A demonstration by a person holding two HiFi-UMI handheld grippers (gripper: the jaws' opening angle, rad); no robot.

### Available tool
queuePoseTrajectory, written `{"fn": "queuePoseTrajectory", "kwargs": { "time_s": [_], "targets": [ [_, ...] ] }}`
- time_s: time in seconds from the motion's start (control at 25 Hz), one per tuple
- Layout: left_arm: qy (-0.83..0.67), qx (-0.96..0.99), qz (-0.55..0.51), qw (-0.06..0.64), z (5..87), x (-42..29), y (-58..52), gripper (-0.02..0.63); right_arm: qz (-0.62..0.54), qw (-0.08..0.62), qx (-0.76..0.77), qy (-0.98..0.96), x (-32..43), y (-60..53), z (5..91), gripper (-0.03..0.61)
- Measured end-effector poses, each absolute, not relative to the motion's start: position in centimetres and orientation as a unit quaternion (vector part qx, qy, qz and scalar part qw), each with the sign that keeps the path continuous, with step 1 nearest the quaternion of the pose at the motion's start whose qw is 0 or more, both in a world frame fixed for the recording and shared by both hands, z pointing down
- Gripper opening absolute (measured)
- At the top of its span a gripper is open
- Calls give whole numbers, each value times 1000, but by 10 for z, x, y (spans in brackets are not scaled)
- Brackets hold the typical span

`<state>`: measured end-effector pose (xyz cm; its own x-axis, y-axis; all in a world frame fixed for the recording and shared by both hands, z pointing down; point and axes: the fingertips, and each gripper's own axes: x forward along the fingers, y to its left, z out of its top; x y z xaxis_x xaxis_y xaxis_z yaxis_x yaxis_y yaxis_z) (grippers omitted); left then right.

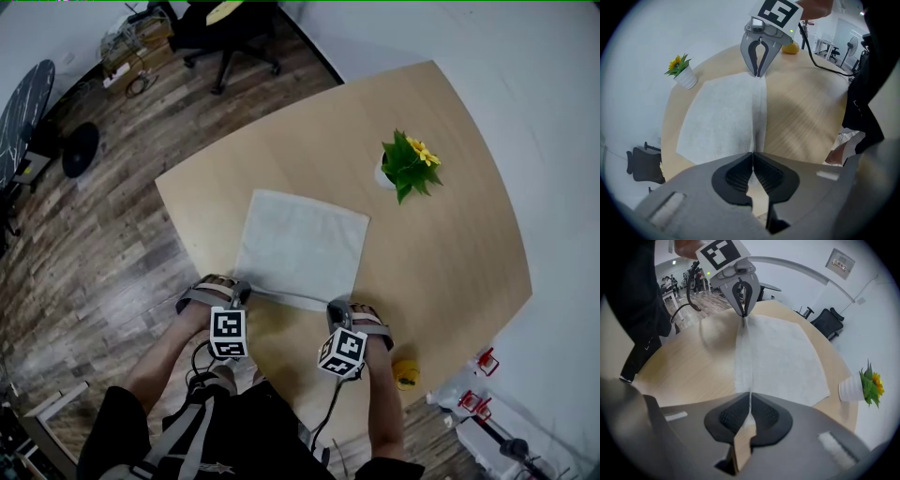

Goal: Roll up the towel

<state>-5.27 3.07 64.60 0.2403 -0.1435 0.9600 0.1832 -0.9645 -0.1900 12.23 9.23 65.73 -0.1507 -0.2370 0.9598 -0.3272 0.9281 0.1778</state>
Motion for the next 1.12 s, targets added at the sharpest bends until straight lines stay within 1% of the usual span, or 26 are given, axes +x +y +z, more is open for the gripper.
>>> {"fn": "queuePoseTrajectory", "kwargs": {
  "time_s": [0.12, 0.44, 0.48, 0.56, 0.64, 0.72, 0.8, 1.12],
  "targets": [
    [7, -778, -613, 138, 647, -52, 23, 35, 37, 623, 195, -757, 123, 88, 659, 20],
    [11, -777, -614, 136, 652, -51, 22, 45, 32, 623, 211, -753, 125, 82, 662, 21],
    [15, -778, -614, 136, 652, -53, 21, 62, 31, 623, 215, -751, 125, 81, 661, 26],
    [24, -780, -611, 131, 650, -54, 18, 111, 26, 621, 227, -750, 127, 78, 658, 70],
    [32, -782, -609, 124, 648, -56, 14, 185, 24, 615, 238, -752, 127, 76, 653, 119],
    [35, -783, -608, 125, 643, -59, 11, 221, 23, 605, 251, -755, 127, 74, 646, 177],
    [34, -785, -605, 129, 638, -60, 13, 224, 17, 601, 264, -754, 126, 73, 638, 205],
    [25, -795, -591, 135, 624, -59, 36, 224, 15, 601, 267, -753, 119, 92, 624, 204]
  ]
}}
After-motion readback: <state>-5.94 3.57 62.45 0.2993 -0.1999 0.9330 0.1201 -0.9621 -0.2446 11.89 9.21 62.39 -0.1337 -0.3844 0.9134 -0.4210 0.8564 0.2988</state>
